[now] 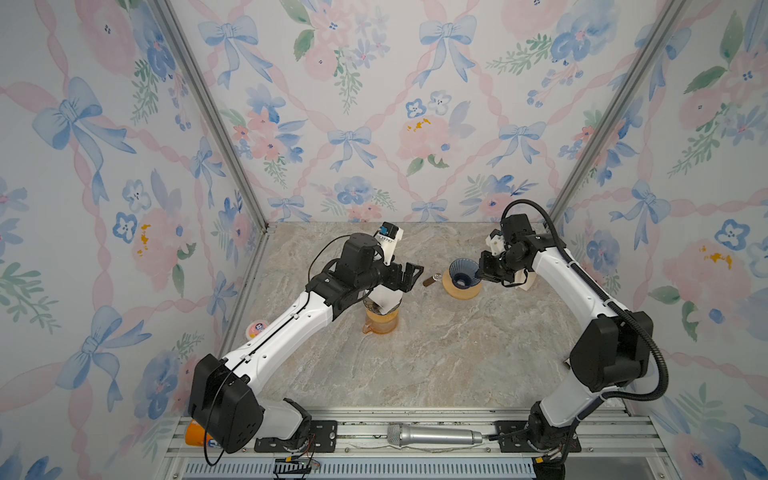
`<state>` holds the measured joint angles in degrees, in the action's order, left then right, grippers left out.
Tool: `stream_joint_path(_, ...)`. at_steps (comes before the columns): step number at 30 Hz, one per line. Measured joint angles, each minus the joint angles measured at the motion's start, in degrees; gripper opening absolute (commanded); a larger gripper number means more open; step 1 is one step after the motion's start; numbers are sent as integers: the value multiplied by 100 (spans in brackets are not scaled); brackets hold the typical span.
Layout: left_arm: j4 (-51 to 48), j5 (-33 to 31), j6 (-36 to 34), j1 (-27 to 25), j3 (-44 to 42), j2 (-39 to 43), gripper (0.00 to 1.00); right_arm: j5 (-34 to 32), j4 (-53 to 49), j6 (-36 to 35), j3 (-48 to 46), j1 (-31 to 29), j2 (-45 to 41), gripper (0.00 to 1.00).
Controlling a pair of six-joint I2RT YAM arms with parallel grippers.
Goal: Place the coffee filter in the dripper
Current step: 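Lower the blue dripper into the ring's hole while the left gripper moves above it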
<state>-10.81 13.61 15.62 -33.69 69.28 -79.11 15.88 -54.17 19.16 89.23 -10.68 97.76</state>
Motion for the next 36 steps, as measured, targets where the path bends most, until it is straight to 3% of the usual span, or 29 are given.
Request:
stream_joint_path(9,0,273,4,-11,455,-529,93,61,-907,-496,354,-59,138,0)
stream_joint_path(36,-332,448,807,-590,1880,-2461,57,-24,-485,-308,-74,-146,-151,0)
